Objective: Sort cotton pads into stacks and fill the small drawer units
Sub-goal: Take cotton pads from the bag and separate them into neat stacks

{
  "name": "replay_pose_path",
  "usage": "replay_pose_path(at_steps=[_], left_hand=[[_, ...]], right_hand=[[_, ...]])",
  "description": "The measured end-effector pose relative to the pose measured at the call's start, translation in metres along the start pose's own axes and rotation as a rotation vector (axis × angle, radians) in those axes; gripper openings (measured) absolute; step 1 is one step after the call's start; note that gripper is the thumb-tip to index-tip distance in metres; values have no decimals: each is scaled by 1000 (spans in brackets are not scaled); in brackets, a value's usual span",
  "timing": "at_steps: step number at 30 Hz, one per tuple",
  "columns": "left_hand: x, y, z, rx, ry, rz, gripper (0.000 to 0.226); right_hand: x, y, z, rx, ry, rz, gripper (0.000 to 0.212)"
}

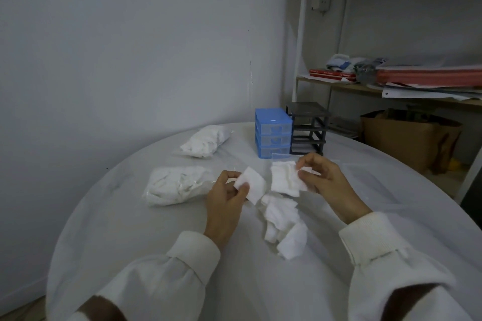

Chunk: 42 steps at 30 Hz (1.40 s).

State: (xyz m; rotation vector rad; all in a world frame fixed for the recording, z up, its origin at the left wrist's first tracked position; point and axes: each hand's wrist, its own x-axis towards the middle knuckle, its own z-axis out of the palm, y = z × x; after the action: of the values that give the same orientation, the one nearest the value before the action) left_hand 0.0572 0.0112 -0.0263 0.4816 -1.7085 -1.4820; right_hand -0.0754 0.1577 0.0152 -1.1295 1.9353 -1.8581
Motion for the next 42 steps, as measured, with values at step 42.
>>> replay_pose_path(at_steps=[42], left_hand=[[-2, 17, 6, -295, -186, -383, 23]], right_hand=[[-8, 7, 31, -30, -35, -35, 23]])
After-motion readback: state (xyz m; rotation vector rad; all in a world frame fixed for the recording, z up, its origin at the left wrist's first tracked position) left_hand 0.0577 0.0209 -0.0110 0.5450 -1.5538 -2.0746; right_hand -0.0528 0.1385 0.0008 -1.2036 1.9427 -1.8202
